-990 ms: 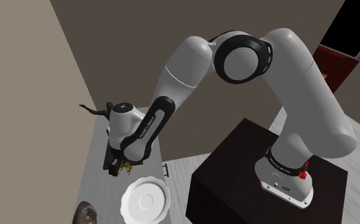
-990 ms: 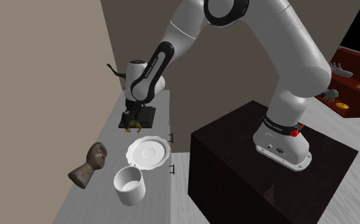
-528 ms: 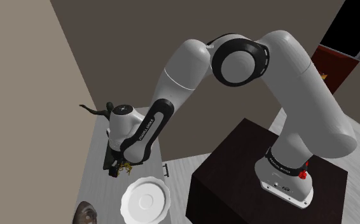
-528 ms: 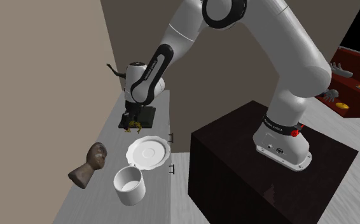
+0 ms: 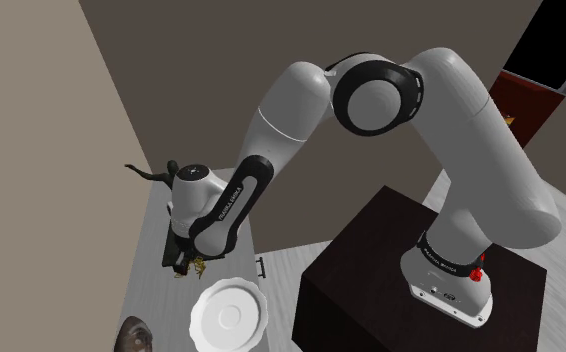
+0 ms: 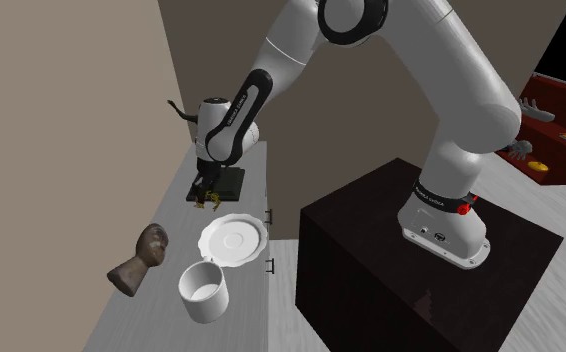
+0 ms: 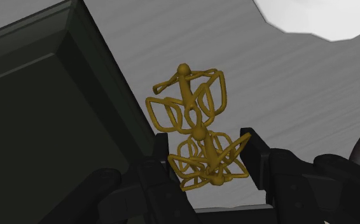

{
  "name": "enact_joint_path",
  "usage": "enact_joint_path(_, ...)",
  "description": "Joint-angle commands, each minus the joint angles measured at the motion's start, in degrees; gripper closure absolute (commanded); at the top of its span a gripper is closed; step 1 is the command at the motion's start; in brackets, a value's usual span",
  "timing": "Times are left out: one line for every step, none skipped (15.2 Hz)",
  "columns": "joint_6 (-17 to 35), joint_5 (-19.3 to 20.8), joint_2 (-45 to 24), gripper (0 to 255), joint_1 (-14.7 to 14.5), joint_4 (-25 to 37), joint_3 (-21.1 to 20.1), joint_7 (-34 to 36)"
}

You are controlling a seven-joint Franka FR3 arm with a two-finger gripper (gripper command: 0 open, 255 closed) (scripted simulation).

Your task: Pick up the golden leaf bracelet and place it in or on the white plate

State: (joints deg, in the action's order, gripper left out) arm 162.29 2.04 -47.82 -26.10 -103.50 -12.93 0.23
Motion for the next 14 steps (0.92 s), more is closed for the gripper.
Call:
enact_joint_path(0.0, 0.0, -0.01, 255, 0.01, 0.0, 0.02, 0.0)
enact_joint_path(0.0, 0.0, -0.01, 255, 0.01, 0.0, 0.02, 0.0)
enact_joint_path(0.01, 0.0, -0.02, 255, 0.01, 0.01, 0.02, 0.0)
enact_joint_path(-0.36, -0.06, 0.68, 255, 0.11, -0.32, -0.09, 0.03)
enact_joint_path(-0.74, -0.13, 1.38, 255, 0.21, -0.64, -0.2, 0.06)
enact_joint_path(-1.14, -0.19, 2.06, 255, 0.31, -0.93, -0.32, 0.09)
enact_joint_path(-1.54, -0.27, 2.75, 255, 0.41, -1.22, -0.44, 0.12)
enact_joint_path(-1.94, -0.34, 3.43, 255, 0.52, -1.49, -0.55, 0.14)
enact_joint_path(-2.36, -0.41, 4.11, 255, 0.62, -1.75, -0.67, 0.16)
enact_joint_path(-2.78, -0.49, 4.78, 255, 0.72, -2.0, -0.79, 0.18)
enact_joint_path(-3.21, -0.57, 5.44, 255, 0.83, -2.23, -0.91, 0.2)
enact_joint_path(-3.64, -0.66, 6.1, 255, 0.93, -2.46, -1.03, 0.22)
enact_joint_path(-4.08, -0.74, 6.76, 255, 1.03, -2.67, -1.15, 0.24)
enact_joint_path(-4.53, -0.83, 7.41, 255, 1.14, -2.86, -1.28, 0.25)
